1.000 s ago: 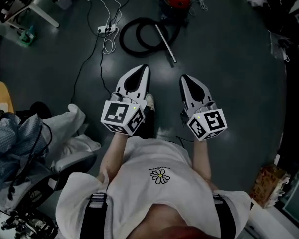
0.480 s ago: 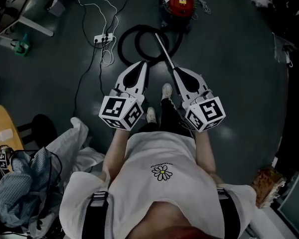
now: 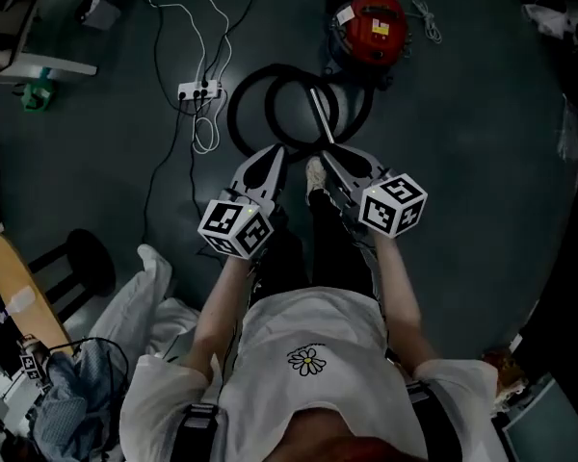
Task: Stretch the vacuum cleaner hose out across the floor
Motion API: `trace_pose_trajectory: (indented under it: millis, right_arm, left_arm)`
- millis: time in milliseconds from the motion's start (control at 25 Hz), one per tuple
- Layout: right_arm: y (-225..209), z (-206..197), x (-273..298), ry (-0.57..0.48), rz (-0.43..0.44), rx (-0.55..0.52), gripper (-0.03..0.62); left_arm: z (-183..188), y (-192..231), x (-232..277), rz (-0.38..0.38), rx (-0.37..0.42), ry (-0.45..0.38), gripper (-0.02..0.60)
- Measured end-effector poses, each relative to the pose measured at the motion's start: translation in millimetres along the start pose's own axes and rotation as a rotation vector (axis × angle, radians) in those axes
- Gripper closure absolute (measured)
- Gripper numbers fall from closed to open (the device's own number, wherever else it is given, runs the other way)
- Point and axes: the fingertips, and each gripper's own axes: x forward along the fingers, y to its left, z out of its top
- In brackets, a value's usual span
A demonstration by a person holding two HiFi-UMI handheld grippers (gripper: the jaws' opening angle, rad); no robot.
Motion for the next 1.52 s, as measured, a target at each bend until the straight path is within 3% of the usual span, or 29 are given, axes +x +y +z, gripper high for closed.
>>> trace_pose_trajectory:
  millis: [120, 240, 400, 640, 720, 800, 880, 1120, 1280, 1440, 1480, 1520]
  right_arm:
    - [-75.5, 12.7, 61.2, 0.052, 0.007, 0.063, 0.551]
    - [-148.0, -0.2, 110.3, 0.037, -0.033, 0.117, 0.553]
    - [-256.6, -52.7, 178.0, 0.109, -0.119, 0.124, 0.553]
    - [-376.7, -150.8, 268.8, 0.267, -0.133, 0.092, 0.551]
    - [-418.2, -190.6, 290.5, 0.344, -0.187, 0.048, 0.548]
    - [-464.4, -234.3, 308.6, 0.447, -0.275, -0.048, 0.408]
    - [-505.0, -281.1, 323.2, 0.570, -0.334, -0.094, 0.311]
    - [-559.1, -373.2, 339.6, 0.853, -0.374, -0.045, 0.304]
    - [-589.9, -420.7, 332.3, 1.089, -0.556, -0.046, 0.306]
    - [-595.5, -467.1, 322.6, 1.333, -0.595, -0.155, 0.310]
    - [-597.7, -468.3, 321.0, 1.344, -0.620, -0.167, 0.323]
    - [-598.9, -466.4, 320.7, 1.335, -0.646, -0.149, 0.436]
  left_arm:
    - [1.1, 49.7, 74.6, 0.029, -0.024, 0.011, 0.577]
    - [-25.8, 105.7, 132.3, 0.062, -0.028, 0.048, 0.577]
    - [-93.8, 193.4, 201.8, 0.103, -0.056, 0.110, 0.577]
    - [-216.7, 312.0, 273.5, 0.105, -0.034, 0.209, 0.577]
    - [-256.7, 341.9, 287.3, 0.106, -0.034, 0.238, 0.577]
    - [-291.2, 366.5, 299.0, 0.102, -0.035, 0.261, 0.577]
    - [-317.7, 386.5, 308.8, 0.097, -0.033, 0.278, 0.577]
    - [-355.4, 423.1, 319.6, 0.109, -0.046, 0.297, 0.577]
    - [-366.8, 438.4, 313.4, 0.129, -0.063, 0.310, 0.577]
    - [-374.3, 445.5, 304.7, 0.133, -0.066, 0.317, 0.577]
    - [-375.3, 446.7, 302.4, 0.132, -0.065, 0.319, 0.577]
    - [-375.2, 448.4, 300.2, 0.133, -0.063, 0.321, 0.577]
